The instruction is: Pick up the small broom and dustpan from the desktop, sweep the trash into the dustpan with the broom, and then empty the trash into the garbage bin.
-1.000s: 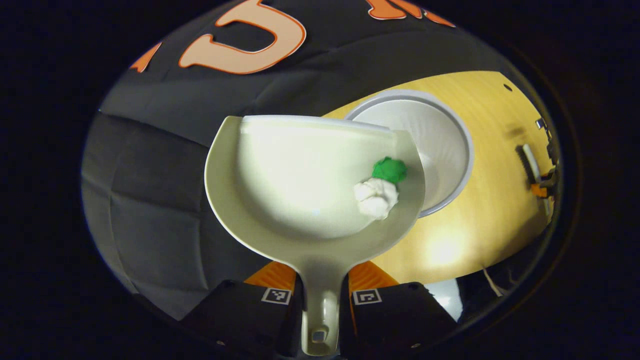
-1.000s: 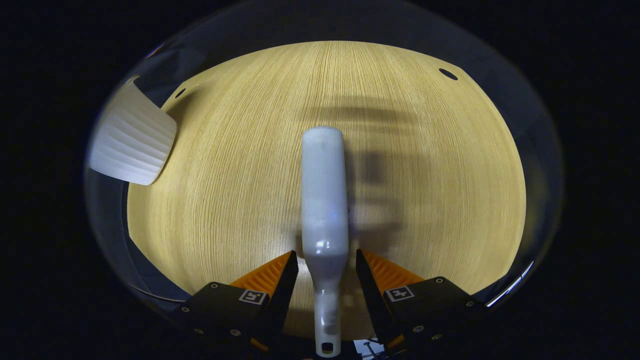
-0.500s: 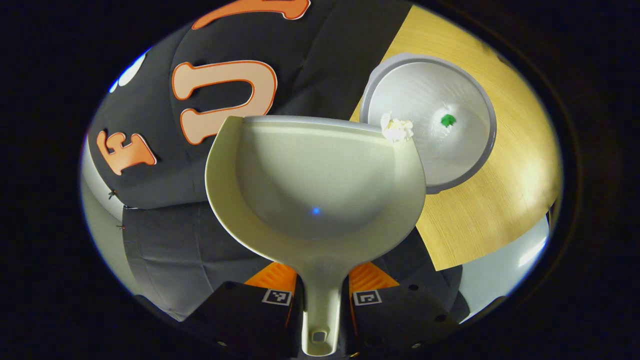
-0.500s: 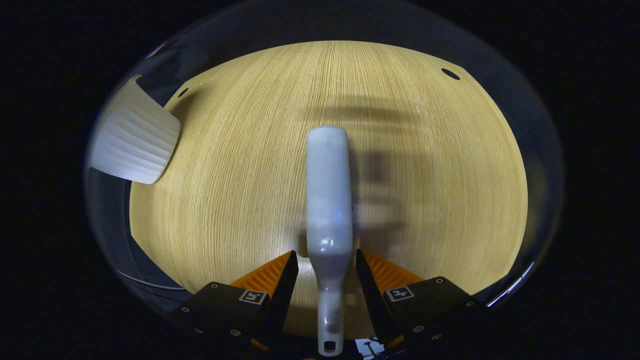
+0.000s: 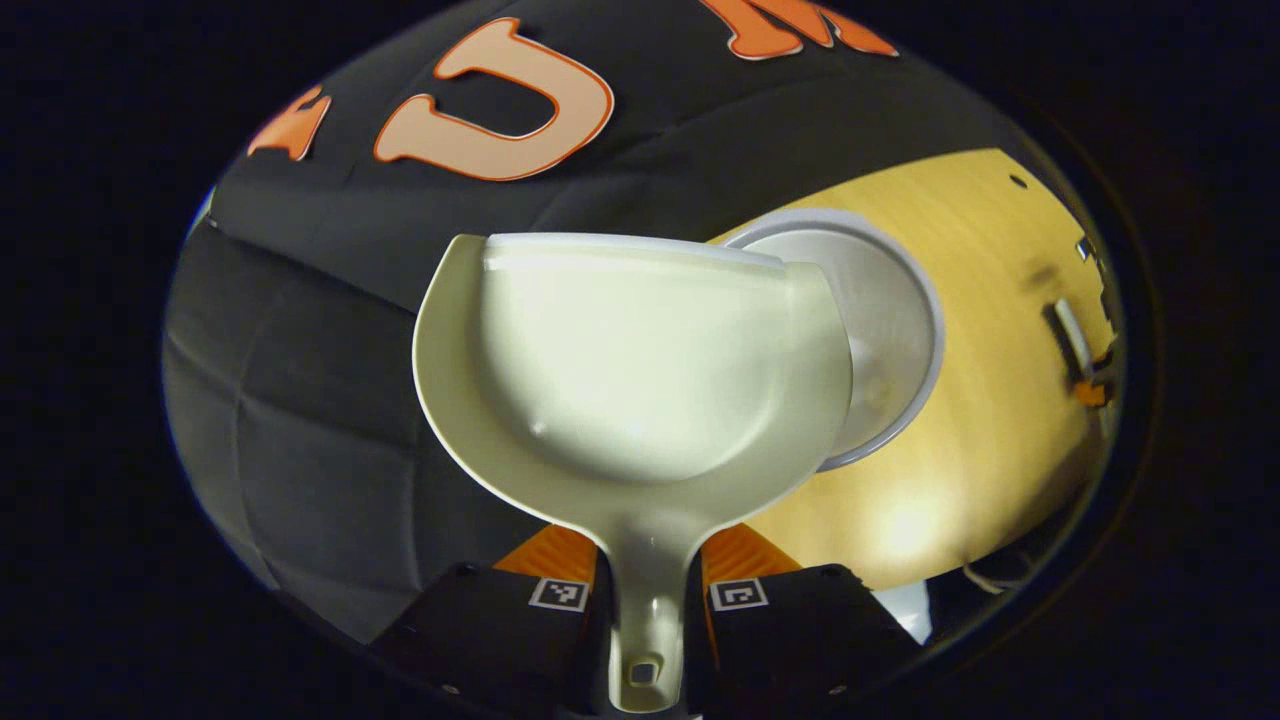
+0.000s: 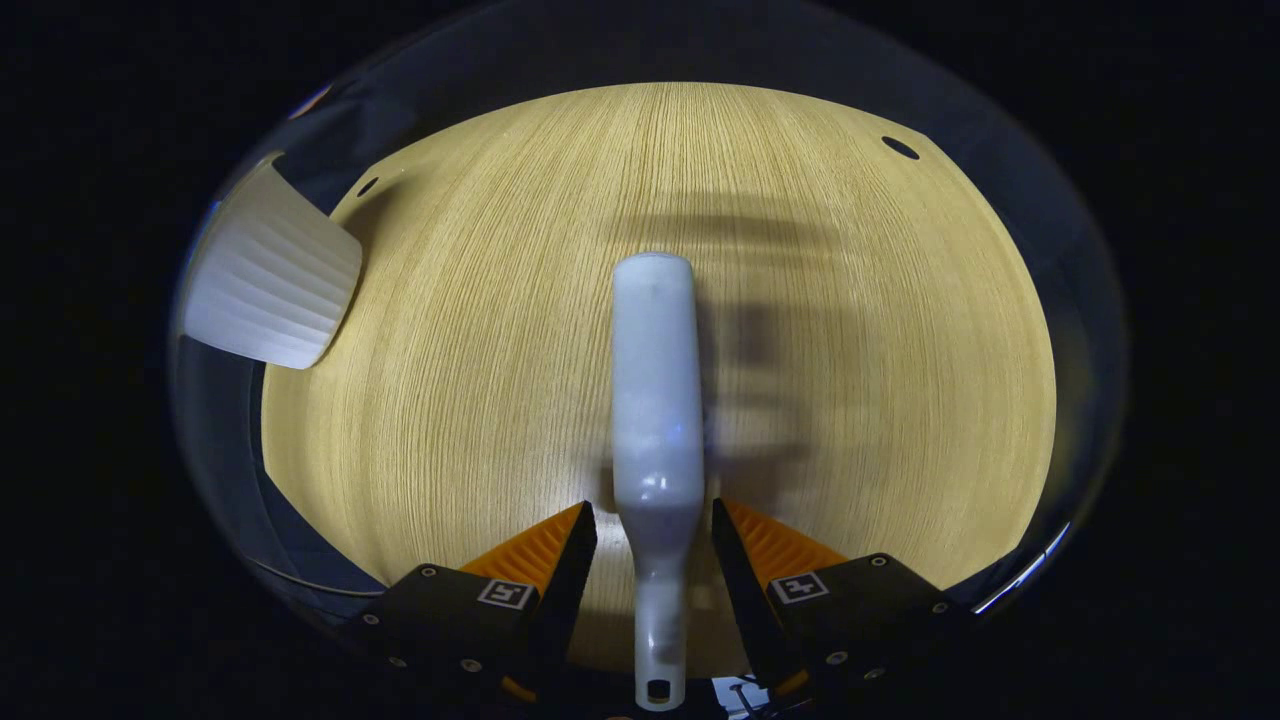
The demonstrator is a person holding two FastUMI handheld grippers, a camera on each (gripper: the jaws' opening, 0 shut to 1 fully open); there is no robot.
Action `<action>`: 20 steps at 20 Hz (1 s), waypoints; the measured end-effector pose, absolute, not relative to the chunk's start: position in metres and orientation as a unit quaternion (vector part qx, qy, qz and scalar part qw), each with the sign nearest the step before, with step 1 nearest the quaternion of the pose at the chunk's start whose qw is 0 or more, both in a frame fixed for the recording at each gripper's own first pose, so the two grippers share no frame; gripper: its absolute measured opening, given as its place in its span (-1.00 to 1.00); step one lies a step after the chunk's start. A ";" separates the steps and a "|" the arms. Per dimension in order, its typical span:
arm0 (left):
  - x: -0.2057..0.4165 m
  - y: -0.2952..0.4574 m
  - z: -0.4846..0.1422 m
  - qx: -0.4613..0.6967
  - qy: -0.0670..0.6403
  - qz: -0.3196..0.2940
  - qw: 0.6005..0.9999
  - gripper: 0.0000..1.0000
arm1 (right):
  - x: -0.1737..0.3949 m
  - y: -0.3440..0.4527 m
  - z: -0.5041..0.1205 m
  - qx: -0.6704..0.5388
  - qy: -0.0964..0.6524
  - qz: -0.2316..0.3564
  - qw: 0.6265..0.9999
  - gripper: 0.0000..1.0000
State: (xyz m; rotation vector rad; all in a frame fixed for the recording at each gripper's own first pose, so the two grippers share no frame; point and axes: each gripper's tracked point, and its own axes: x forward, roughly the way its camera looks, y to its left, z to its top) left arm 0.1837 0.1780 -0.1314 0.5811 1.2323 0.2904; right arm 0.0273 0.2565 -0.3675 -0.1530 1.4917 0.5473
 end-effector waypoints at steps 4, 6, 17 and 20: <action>0.195 0.139 -0.156 0.165 0.559 0.118 0.804 -0.41 | 0.026 0.256 -0.364 -0.067 0.669 0.247 0.698 0.41; 0.199 0.116 -0.166 0.085 0.551 0.107 0.823 -0.41 | 0.026 0.258 -0.361 -0.063 0.668 0.247 0.699 0.41; 0.228 -0.015 -0.185 -0.063 0.537 -0.021 0.841 -0.40 | 0.020 0.257 -0.349 -0.053 0.665 0.251 0.702 0.41; 0.231 -0.057 -0.194 -0.055 0.534 -0.055 0.842 -0.40 | 0.020 0.255 -0.345 -0.048 0.663 0.246 0.706 0.41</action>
